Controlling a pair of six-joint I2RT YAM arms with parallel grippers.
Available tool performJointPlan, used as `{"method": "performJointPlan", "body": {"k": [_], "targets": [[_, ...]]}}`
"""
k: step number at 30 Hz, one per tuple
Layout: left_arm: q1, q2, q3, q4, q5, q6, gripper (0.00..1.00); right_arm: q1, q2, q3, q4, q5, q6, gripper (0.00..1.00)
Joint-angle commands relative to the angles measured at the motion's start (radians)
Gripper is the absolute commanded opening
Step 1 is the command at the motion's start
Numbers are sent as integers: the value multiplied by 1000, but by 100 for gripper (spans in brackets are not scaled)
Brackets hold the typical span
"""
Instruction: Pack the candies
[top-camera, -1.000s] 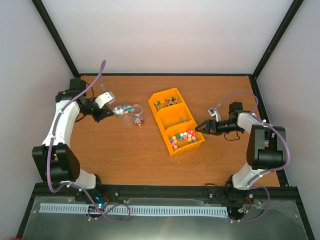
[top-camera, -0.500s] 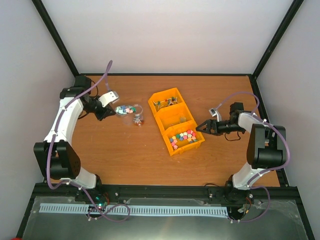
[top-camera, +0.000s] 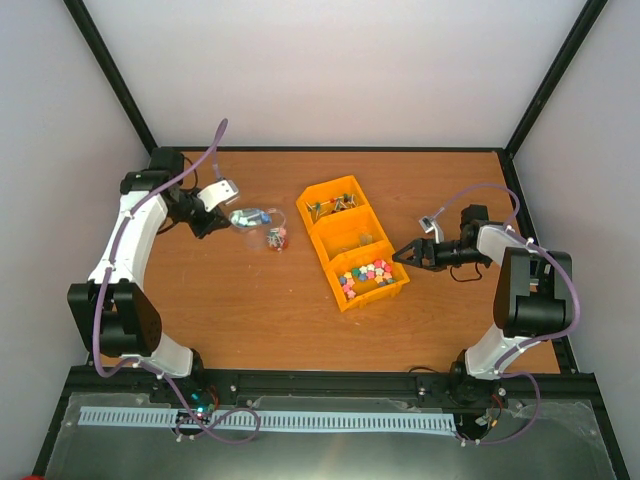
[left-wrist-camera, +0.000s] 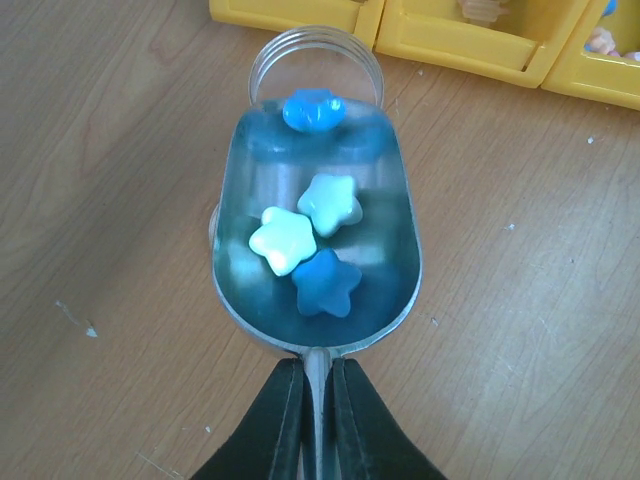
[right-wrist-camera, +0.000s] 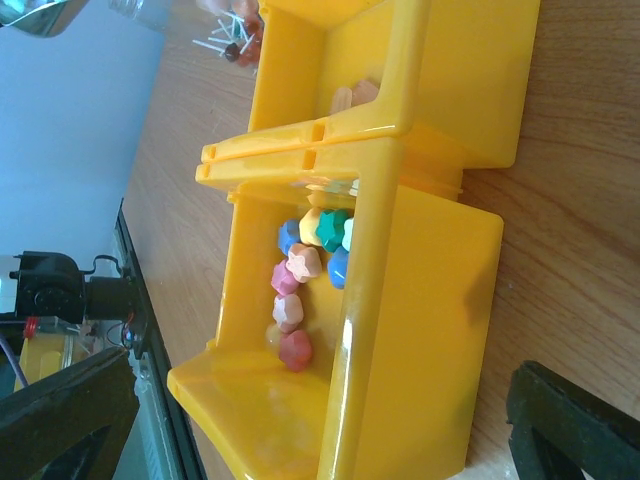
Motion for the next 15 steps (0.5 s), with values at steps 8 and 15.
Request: {"method": "performJointPlan", "body": {"k": [8, 15], "targets": [[-22, 9, 67, -49, -29, 30, 1, -10, 11, 17, 7, -18, -2, 100], [-28, 16, 78, -64, -47, 33, 1, -11, 13, 17, 11, -18, 3, 100]]}}
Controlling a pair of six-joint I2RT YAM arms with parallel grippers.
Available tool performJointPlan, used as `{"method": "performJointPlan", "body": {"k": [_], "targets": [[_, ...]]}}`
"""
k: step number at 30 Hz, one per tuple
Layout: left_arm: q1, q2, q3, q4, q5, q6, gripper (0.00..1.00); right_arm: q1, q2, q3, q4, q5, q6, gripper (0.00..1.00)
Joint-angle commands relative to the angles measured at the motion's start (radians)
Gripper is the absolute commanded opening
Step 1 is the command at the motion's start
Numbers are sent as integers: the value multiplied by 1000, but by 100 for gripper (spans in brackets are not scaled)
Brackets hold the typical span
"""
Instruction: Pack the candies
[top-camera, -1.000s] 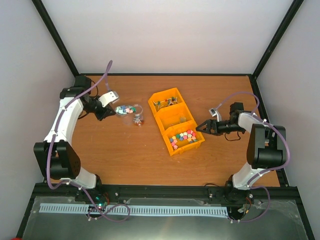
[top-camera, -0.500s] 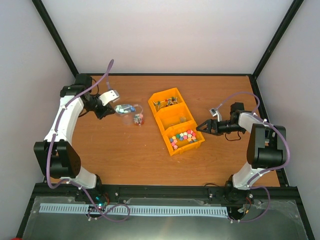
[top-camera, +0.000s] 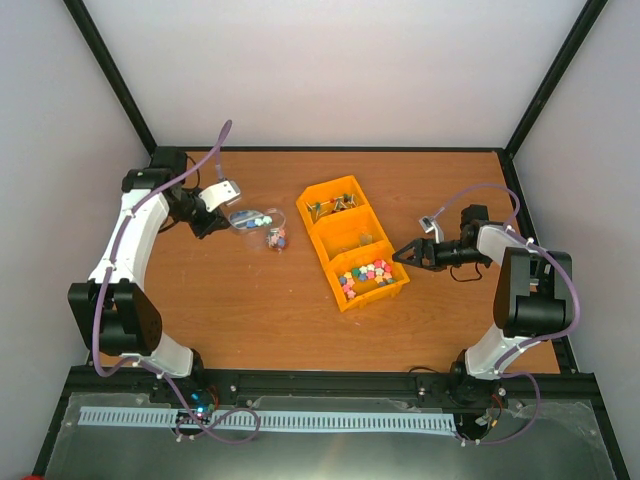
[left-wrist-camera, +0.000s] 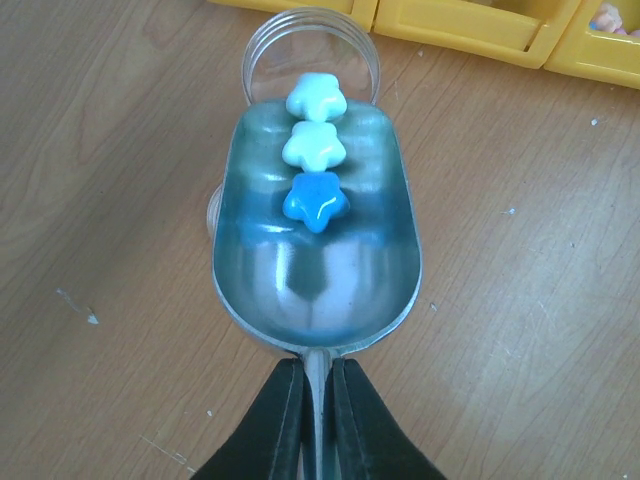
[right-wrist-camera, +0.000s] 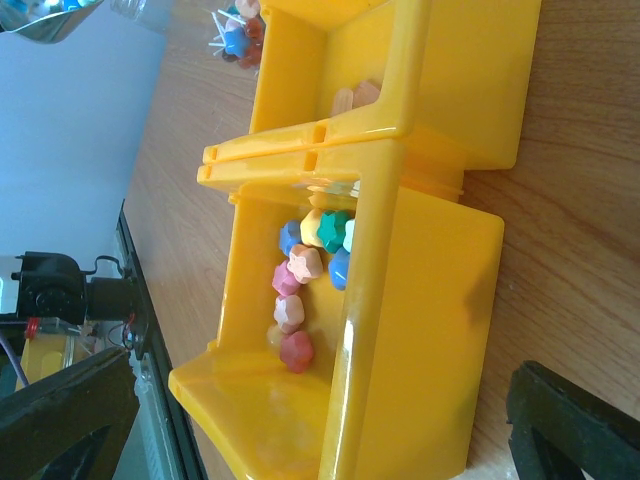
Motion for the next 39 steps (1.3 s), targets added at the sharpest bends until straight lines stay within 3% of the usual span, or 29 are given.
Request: {"method": "performJointPlan", "body": {"k": [1, 19, 39], "targets": [[-9, 12, 55, -34, -7, 34, 1, -10, 12, 17, 11, -15, 1, 100], [-12, -13, 80, -46, 32, 47, 1, -10, 8, 9, 19, -9, 7, 92], [-57, 45, 128, -68, -98, 72, 1, -11, 13, 7, 24, -9, 12, 90]]}}
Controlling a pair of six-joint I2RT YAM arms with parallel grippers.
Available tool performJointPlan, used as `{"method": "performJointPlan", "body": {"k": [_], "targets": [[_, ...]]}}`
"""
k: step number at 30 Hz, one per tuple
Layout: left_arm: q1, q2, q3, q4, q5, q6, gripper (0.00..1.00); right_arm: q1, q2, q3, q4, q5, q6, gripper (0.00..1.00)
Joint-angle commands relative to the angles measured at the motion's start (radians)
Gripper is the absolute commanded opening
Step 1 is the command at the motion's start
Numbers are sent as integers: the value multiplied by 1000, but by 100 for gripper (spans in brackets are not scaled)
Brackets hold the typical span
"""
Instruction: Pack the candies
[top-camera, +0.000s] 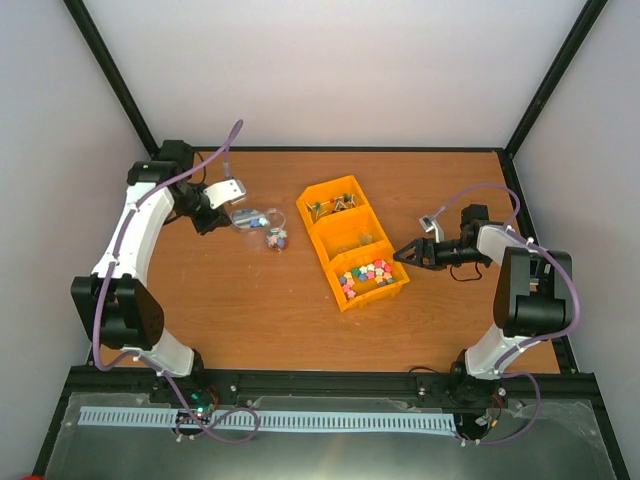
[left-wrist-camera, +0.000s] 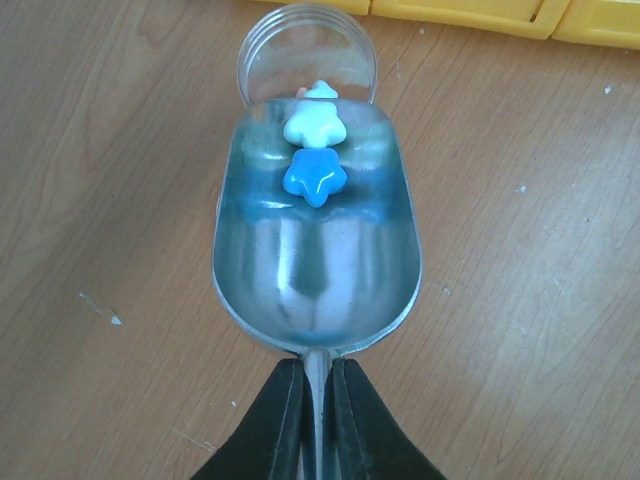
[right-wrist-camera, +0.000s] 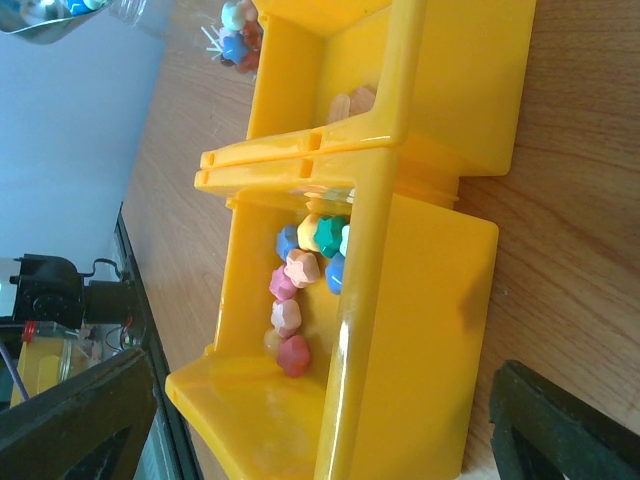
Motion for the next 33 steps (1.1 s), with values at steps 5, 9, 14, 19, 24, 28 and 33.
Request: {"method": "performJointPlan", "body": {"k": [5, 9, 14, 19, 24, 28, 33], "targets": [[-43, 25, 70, -21, -88, 26, 1, -10, 10, 5, 10, -6, 5, 90], [-53, 33, 90, -38, -106, 26, 1, -10, 12, 5, 12, -6, 7, 90], [-75, 36, 108, -60, -136, 32, 1, -10, 12, 4, 14, -5, 7, 89], [-76, 49, 135, -64, -181, 16, 1, -9, 3, -2, 24, 0, 14, 88], [-76, 55, 152, -76, -169, 13, 1, -10, 1, -3, 27, 2, 17, 87], [-76, 42, 179, -106, -77, 7, 1, -9, -1, -6, 28, 3, 16, 86], [-78, 59, 250, -159, 117, -66, 1, -9, -1, -12, 36, 4, 23, 81]]}}
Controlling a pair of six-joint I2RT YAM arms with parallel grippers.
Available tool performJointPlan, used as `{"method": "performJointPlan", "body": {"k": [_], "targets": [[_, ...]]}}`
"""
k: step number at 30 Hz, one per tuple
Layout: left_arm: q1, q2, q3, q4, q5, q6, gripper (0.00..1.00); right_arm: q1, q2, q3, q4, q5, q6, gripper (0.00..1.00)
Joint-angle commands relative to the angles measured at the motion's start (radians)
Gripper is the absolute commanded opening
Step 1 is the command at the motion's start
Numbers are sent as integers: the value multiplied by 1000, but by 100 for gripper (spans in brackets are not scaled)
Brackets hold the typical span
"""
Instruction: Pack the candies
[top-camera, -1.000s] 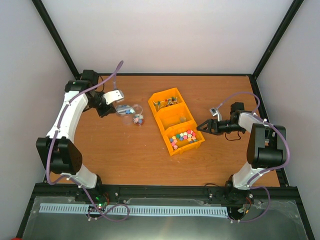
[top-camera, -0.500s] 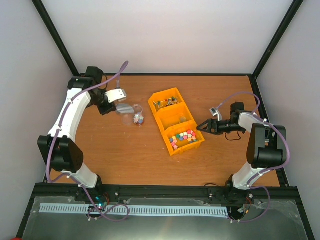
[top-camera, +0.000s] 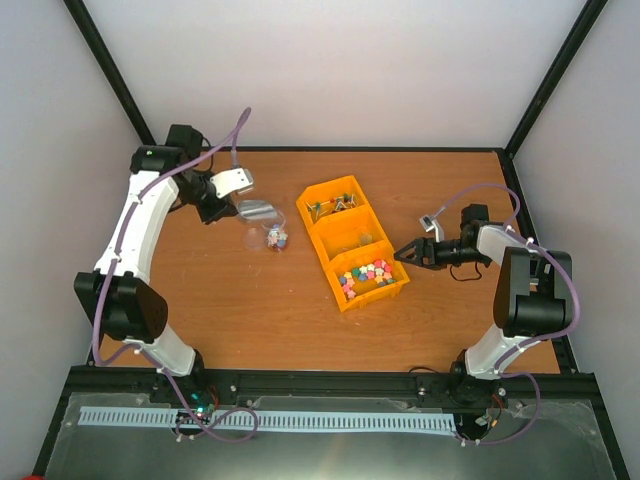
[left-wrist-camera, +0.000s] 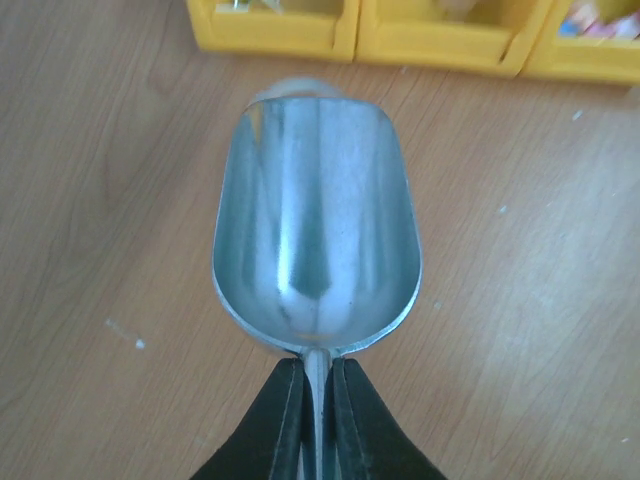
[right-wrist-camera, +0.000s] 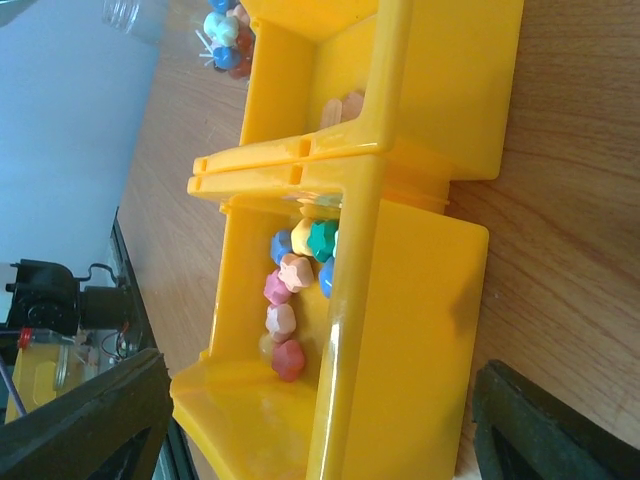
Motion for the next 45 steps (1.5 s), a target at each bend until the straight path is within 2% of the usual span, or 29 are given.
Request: {"method": "performJointPlan", "body": {"k": [1, 9, 17, 21, 27, 36, 45], "targets": [[-12, 10, 107, -83, 207, -73, 1, -10, -3, -11, 21, -3, 8, 81], [-262, -72, -3, -34, 135, -218, 1, -6, -24, -32, 43, 4, 36, 70], [-513, -29, -62, -19, -10, -370, 1, 6, -31, -48, 49, 20, 57, 58], [-627, 43, -12, -32, -127, -432, 1, 20, -31, -51, 53, 29, 60, 51], [-753, 183, 118, -133, -288, -510, 1, 27, -21, -51, 54, 33, 65, 46], [-842, 353, 263, -204, -424, -580, 1, 40, 12, -46, 47, 3, 59, 34], [-846, 495, 357, -231, -422, -575, 1, 45, 15, -51, 51, -7, 56, 23]]}}
